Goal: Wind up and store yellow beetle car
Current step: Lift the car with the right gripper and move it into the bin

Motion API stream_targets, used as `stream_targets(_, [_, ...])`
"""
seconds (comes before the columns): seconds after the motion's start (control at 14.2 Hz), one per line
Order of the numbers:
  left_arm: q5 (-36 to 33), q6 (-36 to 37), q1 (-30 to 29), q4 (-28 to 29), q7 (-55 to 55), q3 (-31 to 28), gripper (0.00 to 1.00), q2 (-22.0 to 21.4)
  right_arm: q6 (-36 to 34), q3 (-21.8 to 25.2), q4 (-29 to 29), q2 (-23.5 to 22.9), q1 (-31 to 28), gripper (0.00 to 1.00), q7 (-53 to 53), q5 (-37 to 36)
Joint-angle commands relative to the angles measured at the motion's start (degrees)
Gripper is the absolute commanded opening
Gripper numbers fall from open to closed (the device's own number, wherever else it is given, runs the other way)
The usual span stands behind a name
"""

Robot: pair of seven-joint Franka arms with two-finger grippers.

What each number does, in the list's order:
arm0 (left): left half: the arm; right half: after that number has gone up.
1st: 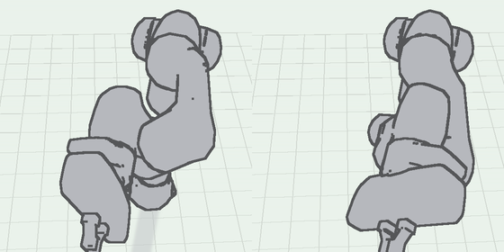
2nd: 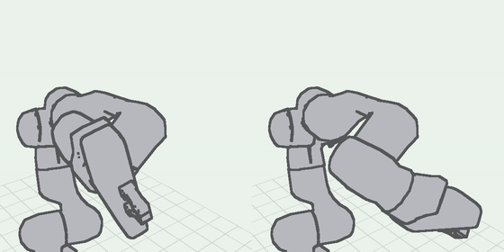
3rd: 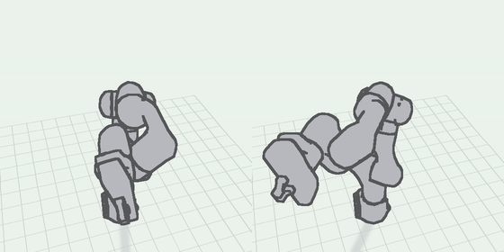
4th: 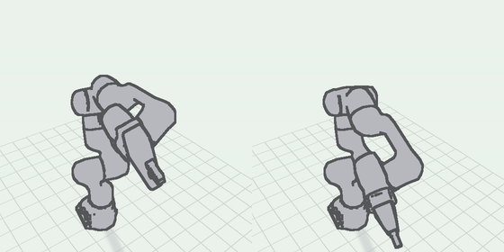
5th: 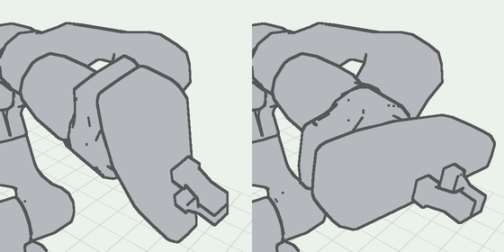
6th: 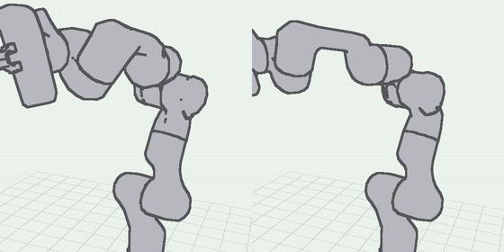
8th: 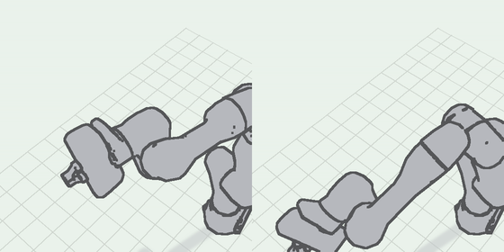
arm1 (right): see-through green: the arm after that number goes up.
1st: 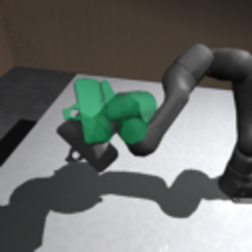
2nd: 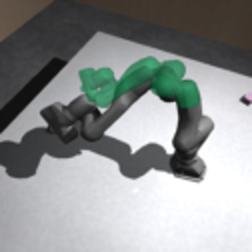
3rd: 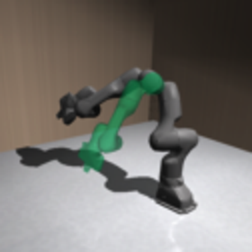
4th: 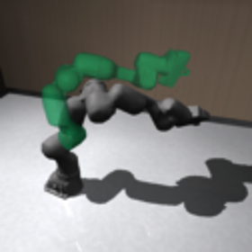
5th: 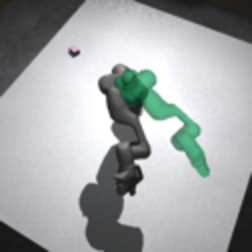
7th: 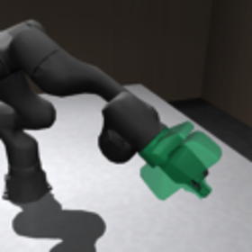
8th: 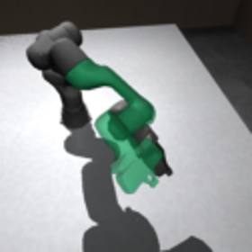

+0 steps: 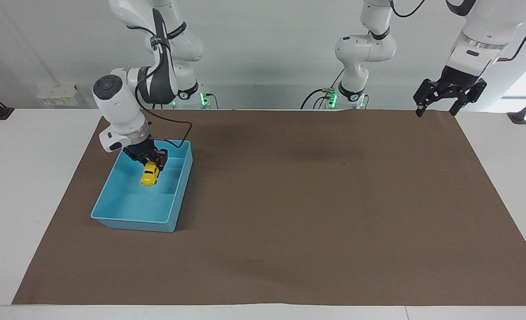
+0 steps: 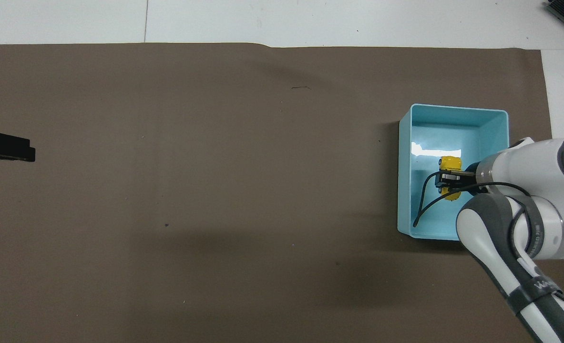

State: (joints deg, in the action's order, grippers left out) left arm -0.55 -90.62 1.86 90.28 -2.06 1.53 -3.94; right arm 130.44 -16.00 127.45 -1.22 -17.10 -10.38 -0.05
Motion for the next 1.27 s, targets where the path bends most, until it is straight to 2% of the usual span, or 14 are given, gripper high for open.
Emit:
stream_targets(0.0, [-0.2, 1.1, -0.6, -0.8, 0.2, 0.3, 1.00, -0.2, 2.6, -0.4, 2.7, 1.0, -1.1, 0.00, 2.4, 0.8])
stream_targets(0.14, [-0.2, 1.1, -0.6, -0.8, 0.2, 0.3, 1.00, -0.2, 4.6, -0.4, 3.8, 0.3, -1.4, 0.00, 2.5, 0.8])
stream_targets(0.35, [-0.2, 1.1, -0.6, -0.8, 0.2, 0.3, 1.00, -0.2, 11.7, -0.4, 7.7, -1.0, -1.4, 0.00, 3.0, 0.8])
stream_targets(0.71, [-0.2, 1.1, -0.6, -0.7, 0.2, 0.3, 1.00, -0.2, 13.9, -0.4, 8.3, -3.2, -2.6, 0.00, 4.3, 0.8])
stream_targets(0.78, [-0.2, 1.1, -0.6, -0.8, 0.2, 0.3, 1.00, -0.2, 13.9, -0.4, 8.3, -3.2, -2.5, 0.03, 4.2, 0.9])
stream_targets(0.92, [-0.2, 1.1, -0.6, -0.8, 0.2, 0.3, 1.00, -0.3, 13.3, -0.4, 7.8, -3.4, -2.4, 0.44, 3.4, 0.9])
stream_targets(0.99, [-0.2, 1.1, -0.6, -0.8, 0.2, 0.3, 1.00, -0.2, 13.1, -0.4, 7.6, -3.5, -2.4, 0.99, 3.7, 0.8])
stream_targets(1.13, [-0.2, 1.1, -0.6, -0.8, 0.2, 0.3, 1.00, -0.3, 12.4, -0.5, 6.5, -2.9, -1.5, 1.00, 4.2, 0.8])
stream_targets(1.2, [-0.2, 1.1, -0.6, -0.7, 0.2, 0.3, 1.00, -0.2, 9.9, -0.5, 5.1, -2.6, -1.5, 1.00, 4.1, 0.8])
